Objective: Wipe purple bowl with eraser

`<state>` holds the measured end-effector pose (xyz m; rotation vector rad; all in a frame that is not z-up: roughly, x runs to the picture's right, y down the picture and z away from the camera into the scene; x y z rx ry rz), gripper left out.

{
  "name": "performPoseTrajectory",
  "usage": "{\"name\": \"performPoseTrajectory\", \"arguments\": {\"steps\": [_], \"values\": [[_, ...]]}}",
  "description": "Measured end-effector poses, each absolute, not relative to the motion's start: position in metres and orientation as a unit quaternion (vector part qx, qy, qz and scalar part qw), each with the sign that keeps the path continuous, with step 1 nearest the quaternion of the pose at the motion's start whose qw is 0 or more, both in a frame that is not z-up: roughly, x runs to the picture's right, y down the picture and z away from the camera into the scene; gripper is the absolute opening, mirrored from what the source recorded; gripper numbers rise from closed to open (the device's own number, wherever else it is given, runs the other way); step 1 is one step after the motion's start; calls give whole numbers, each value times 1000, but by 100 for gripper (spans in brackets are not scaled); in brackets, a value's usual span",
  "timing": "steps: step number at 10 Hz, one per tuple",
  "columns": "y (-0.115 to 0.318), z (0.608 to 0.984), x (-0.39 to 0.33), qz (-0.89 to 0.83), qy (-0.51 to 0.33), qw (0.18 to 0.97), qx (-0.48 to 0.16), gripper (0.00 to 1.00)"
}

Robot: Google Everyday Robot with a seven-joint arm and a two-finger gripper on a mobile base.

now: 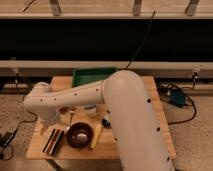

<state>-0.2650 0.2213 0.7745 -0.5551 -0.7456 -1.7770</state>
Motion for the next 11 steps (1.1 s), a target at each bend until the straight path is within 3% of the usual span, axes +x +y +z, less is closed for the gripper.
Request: {"name": "performPoseTrajectory", "arguments": {"steps": [11], "values": [[251,803,-255,-726,-335,538,-267,80]]}}
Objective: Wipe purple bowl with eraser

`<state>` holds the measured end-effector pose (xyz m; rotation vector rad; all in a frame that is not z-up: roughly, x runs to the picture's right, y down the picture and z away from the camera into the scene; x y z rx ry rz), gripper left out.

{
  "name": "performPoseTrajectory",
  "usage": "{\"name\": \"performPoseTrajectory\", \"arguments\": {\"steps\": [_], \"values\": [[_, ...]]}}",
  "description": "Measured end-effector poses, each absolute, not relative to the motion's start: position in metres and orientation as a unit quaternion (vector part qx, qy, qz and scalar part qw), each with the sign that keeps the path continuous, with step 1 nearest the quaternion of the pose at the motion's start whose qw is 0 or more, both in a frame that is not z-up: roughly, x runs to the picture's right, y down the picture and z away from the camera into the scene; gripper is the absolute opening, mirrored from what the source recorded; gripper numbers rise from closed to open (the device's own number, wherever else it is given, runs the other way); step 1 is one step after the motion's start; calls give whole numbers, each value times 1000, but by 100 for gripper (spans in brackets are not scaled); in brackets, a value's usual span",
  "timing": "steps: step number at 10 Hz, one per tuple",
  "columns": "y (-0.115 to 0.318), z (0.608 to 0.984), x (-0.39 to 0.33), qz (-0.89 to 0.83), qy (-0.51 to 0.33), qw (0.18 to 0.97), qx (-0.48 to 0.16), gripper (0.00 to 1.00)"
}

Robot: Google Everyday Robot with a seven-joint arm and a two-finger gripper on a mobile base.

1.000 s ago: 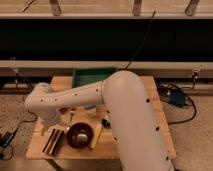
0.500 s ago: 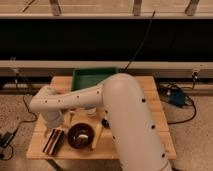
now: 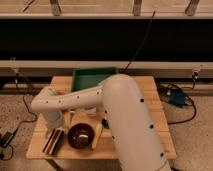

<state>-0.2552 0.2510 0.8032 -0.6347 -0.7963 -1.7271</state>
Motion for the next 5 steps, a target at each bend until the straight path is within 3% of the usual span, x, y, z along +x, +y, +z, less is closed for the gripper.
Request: {"name": "performPoseTrajectory", "arguments": {"steps": [4,5], "values": [[255,807,-252,-720,-338,541,-274,78],[255,808,-252,-720,-339,541,-274,72]]}}
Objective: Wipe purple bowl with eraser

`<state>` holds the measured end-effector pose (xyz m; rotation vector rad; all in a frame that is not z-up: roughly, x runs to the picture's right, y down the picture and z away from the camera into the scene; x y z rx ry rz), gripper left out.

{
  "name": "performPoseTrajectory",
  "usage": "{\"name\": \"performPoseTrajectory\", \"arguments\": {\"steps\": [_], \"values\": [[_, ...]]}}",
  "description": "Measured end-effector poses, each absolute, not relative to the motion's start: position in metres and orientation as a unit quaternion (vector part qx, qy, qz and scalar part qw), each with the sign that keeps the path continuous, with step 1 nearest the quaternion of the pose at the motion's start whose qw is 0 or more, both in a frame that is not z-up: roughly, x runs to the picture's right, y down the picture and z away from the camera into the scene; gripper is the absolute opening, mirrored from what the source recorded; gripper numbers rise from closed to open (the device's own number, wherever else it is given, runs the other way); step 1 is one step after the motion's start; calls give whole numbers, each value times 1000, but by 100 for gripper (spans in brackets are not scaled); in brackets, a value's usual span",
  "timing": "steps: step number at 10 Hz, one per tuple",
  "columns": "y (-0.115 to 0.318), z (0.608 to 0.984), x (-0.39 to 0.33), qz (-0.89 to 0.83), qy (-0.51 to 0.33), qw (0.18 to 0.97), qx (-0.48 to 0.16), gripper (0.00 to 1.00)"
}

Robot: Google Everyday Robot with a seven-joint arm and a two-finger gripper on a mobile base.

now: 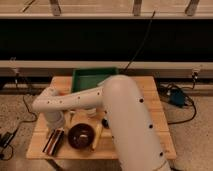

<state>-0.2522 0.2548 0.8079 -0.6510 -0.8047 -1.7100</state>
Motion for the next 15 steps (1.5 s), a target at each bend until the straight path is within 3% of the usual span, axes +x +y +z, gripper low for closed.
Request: {"name": "performPoseTrajectory", "arguments": {"steps": [7,15], "values": [[249,802,-260,-721,-348,539,-262,3],[197,777,-272,-725,-347,557,-210,0]]}}
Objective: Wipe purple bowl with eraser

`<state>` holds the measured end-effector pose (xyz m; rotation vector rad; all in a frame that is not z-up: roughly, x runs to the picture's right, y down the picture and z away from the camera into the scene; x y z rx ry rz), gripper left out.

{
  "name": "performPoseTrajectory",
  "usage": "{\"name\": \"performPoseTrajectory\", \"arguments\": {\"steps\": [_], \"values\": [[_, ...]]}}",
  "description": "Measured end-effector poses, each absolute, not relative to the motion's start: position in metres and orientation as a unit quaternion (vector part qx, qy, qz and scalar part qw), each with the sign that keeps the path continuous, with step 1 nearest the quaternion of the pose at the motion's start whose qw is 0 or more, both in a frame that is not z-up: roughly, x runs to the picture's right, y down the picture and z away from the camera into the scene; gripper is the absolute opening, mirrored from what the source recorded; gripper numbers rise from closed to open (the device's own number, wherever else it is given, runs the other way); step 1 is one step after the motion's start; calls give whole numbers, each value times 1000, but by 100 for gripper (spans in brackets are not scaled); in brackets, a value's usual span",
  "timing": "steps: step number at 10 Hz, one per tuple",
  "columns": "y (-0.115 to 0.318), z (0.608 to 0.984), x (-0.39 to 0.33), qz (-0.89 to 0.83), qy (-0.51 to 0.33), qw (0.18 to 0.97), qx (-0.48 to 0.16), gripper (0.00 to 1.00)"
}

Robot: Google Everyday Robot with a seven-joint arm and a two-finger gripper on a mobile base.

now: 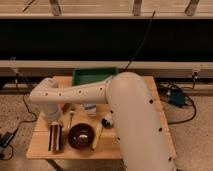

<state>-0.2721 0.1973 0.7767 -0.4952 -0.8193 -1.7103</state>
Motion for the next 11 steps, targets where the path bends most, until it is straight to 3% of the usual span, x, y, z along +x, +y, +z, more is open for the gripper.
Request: {"name": "performPoseTrajectory", "arguments": {"steps": [11], "values": [[99,717,-236,-723,-305,610,-107,0]]}}
